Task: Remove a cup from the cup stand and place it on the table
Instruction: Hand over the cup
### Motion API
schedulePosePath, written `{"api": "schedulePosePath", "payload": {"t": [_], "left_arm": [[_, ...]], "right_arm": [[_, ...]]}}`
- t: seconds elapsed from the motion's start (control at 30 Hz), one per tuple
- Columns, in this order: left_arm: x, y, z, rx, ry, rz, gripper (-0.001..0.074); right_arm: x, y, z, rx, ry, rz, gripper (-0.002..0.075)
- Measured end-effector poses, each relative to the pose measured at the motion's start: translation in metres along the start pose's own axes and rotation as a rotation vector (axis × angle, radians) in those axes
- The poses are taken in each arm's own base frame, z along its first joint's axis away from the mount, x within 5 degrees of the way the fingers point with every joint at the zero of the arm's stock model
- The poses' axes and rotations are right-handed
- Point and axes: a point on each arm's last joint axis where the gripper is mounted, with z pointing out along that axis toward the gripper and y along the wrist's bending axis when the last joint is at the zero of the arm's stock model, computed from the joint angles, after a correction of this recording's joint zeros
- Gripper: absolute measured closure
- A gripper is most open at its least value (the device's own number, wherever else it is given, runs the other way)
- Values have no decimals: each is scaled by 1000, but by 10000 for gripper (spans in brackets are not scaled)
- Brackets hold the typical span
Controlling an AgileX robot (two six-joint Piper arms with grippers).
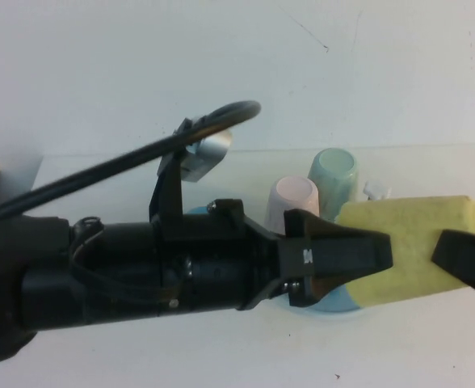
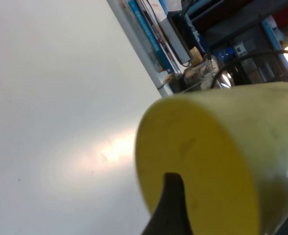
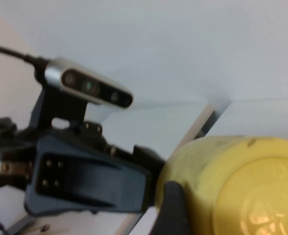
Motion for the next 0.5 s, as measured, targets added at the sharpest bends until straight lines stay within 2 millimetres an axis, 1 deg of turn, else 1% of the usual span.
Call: {"api": "schedulePosePath", "payload": {"t": [0.07,0.17,0.27,0.33,0.4,0.5], "left_arm": [[-4,-7,0,27,0,34,199],[-9,-17,0,65,1,83,282],[-12,-20,0,74,-5,100,407],[-12,-19,0,62,-10,117,511],[-13,-19,0,66,-11,121,587],[-12,-22,0,84,-3,125,640]], "right_arm": [[1,-1,3,-23,19,1,171],[3,-2,7,-54,44,-3,171],[4,-3,9,-72,61,1,171],[5,-4,10,-76,63,5,171],[5,-4,11,-84,68,2,171],[6,-2,10,-109,74,-6,171]]}}
